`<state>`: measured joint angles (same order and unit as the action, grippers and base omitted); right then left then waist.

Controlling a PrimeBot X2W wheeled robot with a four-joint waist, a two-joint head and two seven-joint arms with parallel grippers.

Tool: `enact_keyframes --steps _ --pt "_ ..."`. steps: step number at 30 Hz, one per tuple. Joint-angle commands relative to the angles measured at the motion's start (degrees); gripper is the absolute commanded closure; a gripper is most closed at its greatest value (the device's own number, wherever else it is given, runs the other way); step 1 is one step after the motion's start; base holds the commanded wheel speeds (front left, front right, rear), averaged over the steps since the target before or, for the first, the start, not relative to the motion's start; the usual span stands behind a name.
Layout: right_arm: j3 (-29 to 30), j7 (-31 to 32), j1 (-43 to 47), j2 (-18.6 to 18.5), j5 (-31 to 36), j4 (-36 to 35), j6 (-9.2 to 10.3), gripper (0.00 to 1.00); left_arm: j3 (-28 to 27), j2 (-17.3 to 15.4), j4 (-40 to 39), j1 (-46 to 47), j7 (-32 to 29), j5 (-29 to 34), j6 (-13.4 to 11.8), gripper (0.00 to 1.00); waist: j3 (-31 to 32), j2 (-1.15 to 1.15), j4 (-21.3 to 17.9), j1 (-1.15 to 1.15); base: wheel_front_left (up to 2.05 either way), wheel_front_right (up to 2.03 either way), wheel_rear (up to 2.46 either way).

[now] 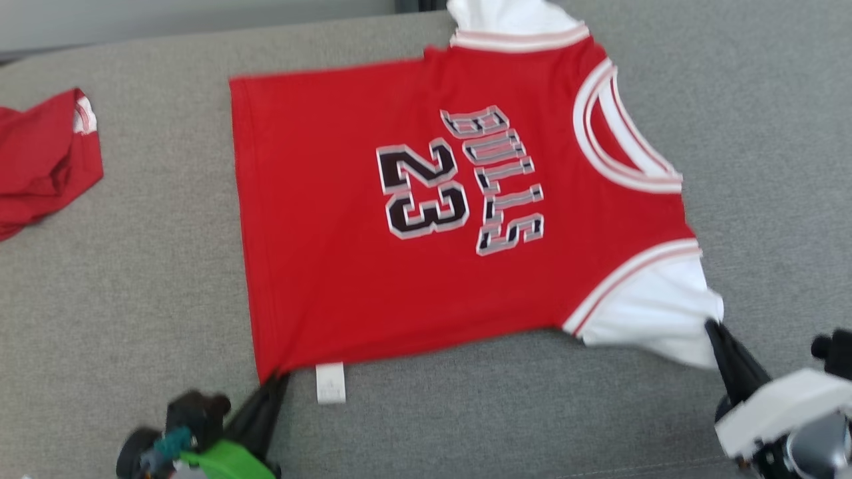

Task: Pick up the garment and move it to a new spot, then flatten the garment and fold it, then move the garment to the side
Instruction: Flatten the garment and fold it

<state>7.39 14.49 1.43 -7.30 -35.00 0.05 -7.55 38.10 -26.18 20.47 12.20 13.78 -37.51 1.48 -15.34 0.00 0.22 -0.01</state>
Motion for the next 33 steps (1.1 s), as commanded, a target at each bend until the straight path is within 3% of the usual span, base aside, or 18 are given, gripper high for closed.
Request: enact_keyframes --steps 1,6,11,21,26,27,28,29,33 --pt "1.02 1.27 4.69 0.90 -0.43 -3.32 0.11 1.00 0.38 -1.33 -2.97 -4.68 -1.14 -0.94 -1.70 1.00 9.36 0.00 -0.90 0.01 0.00 0.00 0.00" --pt "3.87 5.08 17.51 3.38 -2.13 -16.25 0.09 1.00 0.84 -4.94 -19.13 -15.43 -6.16 -3.53 -7.20 1.00 6.85 0.00 -0.53 0.01 0.00 0.00 0.00" --pt "5.35 10.69 13.87 3.93 -0.58 -20.21 0.08 1.00 -1.23 -7.65 -28.77 -13.08 -12.97 -6.75 -9.00 1.00 3.63 0.00 -0.44 0.01 0.00 0.00 0.00" --pt "3.62 24.57 -8.77 1.76 8.21 -10.39 0.07 1.00 -4.97 -5.91 -25.51 0.89 -26.69 -17.43 -6.04 1.00 -1.86 0.00 0.60 0.01 0.00 0.00 0.00" --pt "1.38 27.38 -16.85 -0.62 11.61 -6.04 0.07 1.00 -5.80 -4.40 -20.67 6.09 -29.12 -18.92 -6.00 1.00 -4.25 0.00 1.59 0.01 0.00 0.00 0.00" --pt "0.68 26.80 -18.42 -1.05 11.86 -5.35 0.07 0.16 -5.98 -4.08 -19.50 7.05 -29.09 -18.98 -6.02 0.78 -4.59 0.00 1.75 0.01 0.00 0.00 0.00" --pt "0.69 26.41 -19.29 -1.06 11.85 -4.71 0.07 0.00 -5.83 -3.75 -18.77 7.68 -29.22 -19.02 -5.60 0.53 -4.83 0.00 1.95 0.01 0.00 0.00 0.00" --pt "0.48 25.35 -20.44 -1.76 12.35 -4.63 0.06 0.00 -5.87 -3.33 -17.85 8.19 -29.28 -19.28 -5.59 0.00 -5.09 0.00 2.16 0.01 0.00 0.00 0.00" --pt "0.28 22.12 -21.59 -3.24 11.73 -5.31 0.07 0.00 -6.02 -3.34 -16.79 7.82 -28.02 -18.82 -4.84 0.00 -5.15 0.00 2.41 0.01 0.00 0.00 0.00"
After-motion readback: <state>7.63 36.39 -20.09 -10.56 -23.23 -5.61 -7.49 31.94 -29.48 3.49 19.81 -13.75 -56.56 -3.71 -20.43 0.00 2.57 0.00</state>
